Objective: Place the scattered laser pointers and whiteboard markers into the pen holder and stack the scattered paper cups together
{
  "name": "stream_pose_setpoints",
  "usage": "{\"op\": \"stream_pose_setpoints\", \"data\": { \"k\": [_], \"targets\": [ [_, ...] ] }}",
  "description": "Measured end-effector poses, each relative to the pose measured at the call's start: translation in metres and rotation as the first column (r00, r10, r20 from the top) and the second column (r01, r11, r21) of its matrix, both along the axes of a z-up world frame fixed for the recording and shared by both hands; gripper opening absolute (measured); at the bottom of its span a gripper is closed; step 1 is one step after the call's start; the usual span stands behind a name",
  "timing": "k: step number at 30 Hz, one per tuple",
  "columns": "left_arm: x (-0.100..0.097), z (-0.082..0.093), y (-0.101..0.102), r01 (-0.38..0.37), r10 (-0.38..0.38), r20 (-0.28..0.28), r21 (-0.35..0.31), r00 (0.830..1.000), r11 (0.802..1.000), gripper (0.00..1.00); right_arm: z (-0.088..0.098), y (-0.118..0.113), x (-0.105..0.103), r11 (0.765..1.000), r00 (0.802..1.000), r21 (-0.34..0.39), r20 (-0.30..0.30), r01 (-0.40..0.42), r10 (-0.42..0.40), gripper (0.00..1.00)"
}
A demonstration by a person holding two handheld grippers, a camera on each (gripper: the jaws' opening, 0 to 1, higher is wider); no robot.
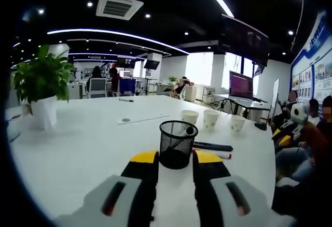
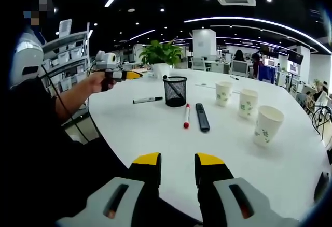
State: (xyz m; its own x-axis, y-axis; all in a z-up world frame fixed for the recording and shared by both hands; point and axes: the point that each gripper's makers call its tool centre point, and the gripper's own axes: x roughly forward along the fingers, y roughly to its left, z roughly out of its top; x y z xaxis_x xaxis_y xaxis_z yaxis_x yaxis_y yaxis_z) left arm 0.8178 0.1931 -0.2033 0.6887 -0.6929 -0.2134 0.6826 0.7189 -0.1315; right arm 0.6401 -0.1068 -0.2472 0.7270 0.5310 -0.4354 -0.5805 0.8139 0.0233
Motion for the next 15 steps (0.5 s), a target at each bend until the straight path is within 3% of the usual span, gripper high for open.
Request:
{"op": "stream_pose_setpoints", "data": {
  "k": [15],
  "targets": [
    [-0.008,-0.014,0.01,-0.019,0.019,-0.022,-0.001,1.0,1.0,0.28,-0.002,0.003,0.001,1.0,1.0,0.004,-0.004,-0.006,0.006,0.29]
  ]
}}
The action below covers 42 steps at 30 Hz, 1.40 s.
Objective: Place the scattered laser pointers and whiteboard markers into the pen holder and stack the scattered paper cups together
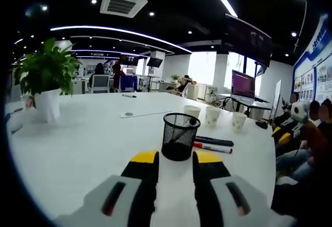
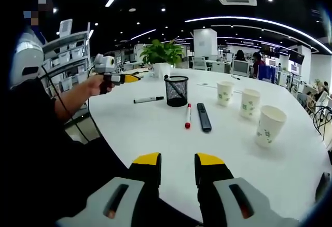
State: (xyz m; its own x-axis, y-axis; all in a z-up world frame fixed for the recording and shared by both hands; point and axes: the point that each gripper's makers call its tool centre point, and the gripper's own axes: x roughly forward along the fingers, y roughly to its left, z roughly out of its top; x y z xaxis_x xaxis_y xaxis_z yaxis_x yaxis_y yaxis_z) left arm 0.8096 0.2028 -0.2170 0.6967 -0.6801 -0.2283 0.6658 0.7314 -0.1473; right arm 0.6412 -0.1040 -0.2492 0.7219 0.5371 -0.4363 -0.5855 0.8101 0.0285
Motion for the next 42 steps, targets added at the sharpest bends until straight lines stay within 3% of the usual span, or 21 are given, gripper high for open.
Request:
{"op": "stream_pose_setpoints", "data": {
  "k": [24,42],
  "targets": [
    [-0.016,-0.023,0.021,-0.039,0.039,-0.039,-0.004,0.998,0.999,0.28,-0.003,0.002,-0.001,1.0,1.0,0.003,-0.005,-0.006,0.006,0.29],
    [-0.023,-0.034,0.023,-0.032,0.033,-0.057,0.008,0.998,0.999,0.3,-0.004,0.004,-0.001,1.0,1.0,0.004,-0.009,-0.007,0.008,0.29]
  ]
}}
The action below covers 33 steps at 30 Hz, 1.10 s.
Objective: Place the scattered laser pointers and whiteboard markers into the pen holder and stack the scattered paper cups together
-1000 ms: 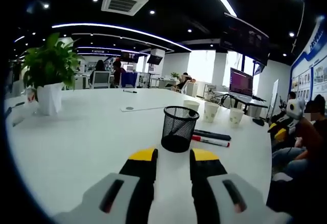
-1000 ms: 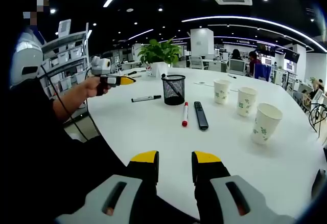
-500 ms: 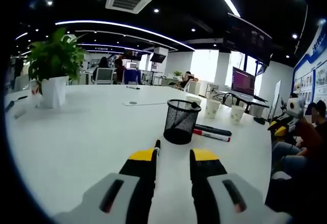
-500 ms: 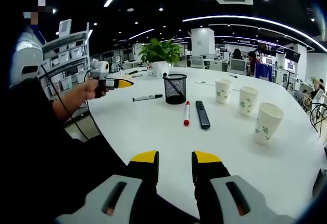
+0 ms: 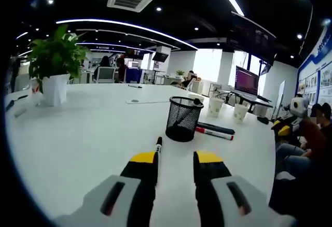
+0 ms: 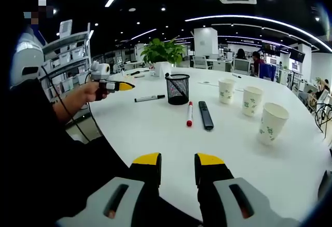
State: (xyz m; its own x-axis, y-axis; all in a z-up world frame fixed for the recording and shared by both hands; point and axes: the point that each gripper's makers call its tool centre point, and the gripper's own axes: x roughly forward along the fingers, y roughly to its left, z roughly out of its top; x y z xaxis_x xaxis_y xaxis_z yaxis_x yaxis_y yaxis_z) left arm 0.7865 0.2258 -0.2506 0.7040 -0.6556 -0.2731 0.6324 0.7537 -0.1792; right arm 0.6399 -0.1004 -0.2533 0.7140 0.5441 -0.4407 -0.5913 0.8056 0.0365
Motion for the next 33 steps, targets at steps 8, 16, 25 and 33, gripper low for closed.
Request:
{"op": "stream_pose_setpoints", "data": {
  "k": [8,16,25,33],
  "targets": [
    [-0.002,-0.01,0.005,0.004,-0.004,-0.011,0.034,1.0,0.999,0.31,0.0,0.001,0.0,1.0,1.0,-0.002,-0.001,-0.002,0.002,0.29],
    [-0.005,-0.021,0.009,0.013,-0.011,-0.032,0.074,0.999,0.997,0.32,0.001,0.001,0.0,1.0,1.0,-0.004,-0.001,-0.003,0.003,0.29],
    [-0.005,-0.03,0.01,0.018,-0.013,-0.049,0.099,0.999,0.995,0.33,0.0,0.002,0.0,1.0,1.0,-0.004,-0.003,-0.006,0.006,0.29],
    [-0.004,-0.035,0.011,0.013,-0.007,-0.058,0.114,0.998,0.993,0.33,-0.002,0.001,0.0,1.0,1.0,-0.002,-0.007,-0.004,0.004,0.29]
  ]
}}
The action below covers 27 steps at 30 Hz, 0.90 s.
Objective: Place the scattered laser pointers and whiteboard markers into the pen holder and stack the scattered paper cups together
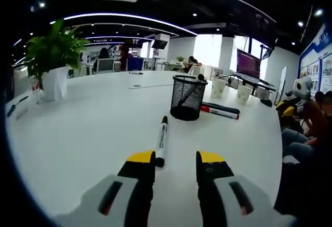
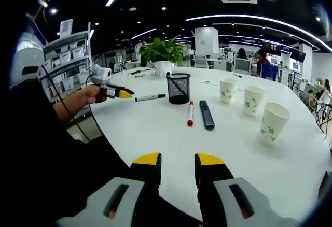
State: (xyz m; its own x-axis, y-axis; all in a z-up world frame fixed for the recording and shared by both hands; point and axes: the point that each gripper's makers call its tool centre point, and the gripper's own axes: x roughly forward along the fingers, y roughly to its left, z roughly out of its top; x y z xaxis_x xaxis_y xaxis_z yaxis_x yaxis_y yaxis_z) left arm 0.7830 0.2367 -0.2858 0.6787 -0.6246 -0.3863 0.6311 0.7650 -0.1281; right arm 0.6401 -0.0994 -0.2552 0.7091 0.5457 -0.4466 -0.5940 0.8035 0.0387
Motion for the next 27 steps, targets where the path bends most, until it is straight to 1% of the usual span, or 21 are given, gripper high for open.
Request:
{"op": "stream_pose_setpoints", "data": {
  "k": [11,27],
  "targets": [
    [0.0026,-0.003,-0.0019,-0.002,0.002,-0.004,0.004,1.0,1.0,0.33,-0.0004,-0.0026,-0.0015,1.0,1.0,0.003,0.0,0.007,-0.007,0.29],
    [0.0072,-0.0062,-0.0025,-0.001,0.001,-0.006,-0.006,1.0,1.0,0.33,-0.0013,-0.0021,-0.0016,1.0,1.0,0.001,-0.003,0.009,-0.009,0.29]
  ]
}}
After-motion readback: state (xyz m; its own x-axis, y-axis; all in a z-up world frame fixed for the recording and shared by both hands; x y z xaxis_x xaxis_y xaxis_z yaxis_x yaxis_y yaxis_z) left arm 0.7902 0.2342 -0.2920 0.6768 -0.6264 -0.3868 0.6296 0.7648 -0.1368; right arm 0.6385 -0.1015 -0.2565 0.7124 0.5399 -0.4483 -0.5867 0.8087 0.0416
